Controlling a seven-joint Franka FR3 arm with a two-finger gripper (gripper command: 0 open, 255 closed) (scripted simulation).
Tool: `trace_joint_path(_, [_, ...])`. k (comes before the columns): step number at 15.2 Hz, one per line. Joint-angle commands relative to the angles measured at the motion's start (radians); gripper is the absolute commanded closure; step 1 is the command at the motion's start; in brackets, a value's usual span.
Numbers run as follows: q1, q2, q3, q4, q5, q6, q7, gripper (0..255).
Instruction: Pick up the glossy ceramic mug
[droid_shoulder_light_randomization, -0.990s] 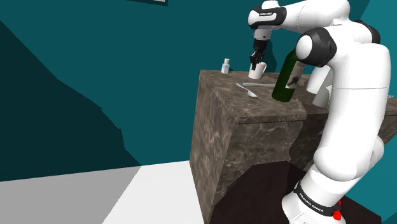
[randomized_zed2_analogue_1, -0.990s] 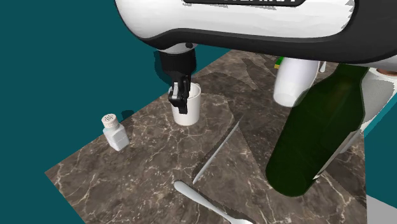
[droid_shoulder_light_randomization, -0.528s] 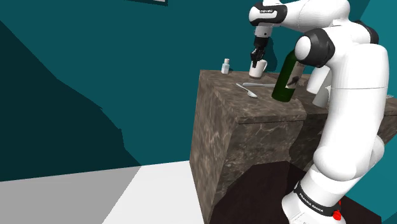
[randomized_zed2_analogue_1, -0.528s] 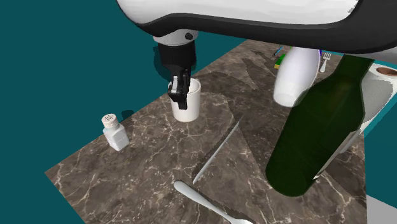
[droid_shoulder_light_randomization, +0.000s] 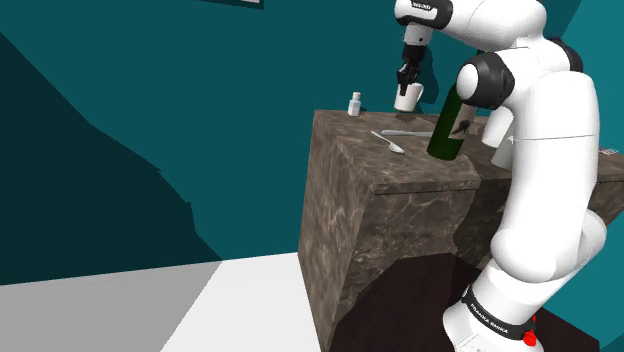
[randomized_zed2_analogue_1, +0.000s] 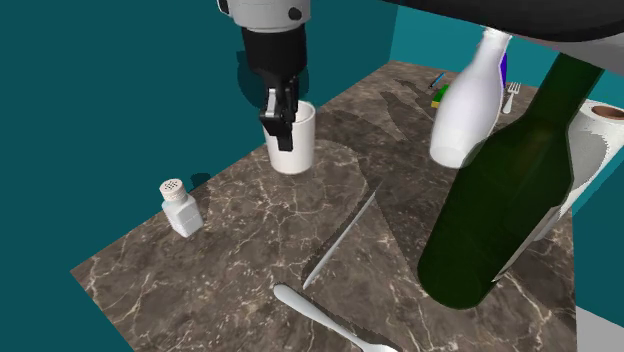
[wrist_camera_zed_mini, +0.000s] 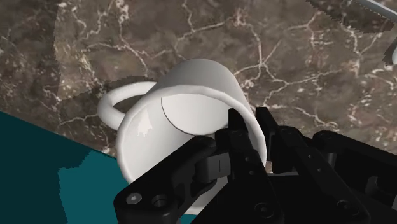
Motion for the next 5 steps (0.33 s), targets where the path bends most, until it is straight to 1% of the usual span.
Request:
trace_joint_path(1, [-0.015, 0.024, 0.001, 0.068, 0.01, -0.044, -0.002, 255])
trace_joint_path(3, [-0.035, 0.055, 0.004, 0.148, 0.023, -0.093, -0.004, 255])
trace_joint_path(5, [-0.037, 0.057, 0.004, 0.154, 0.023, -0.097, -0.004, 255])
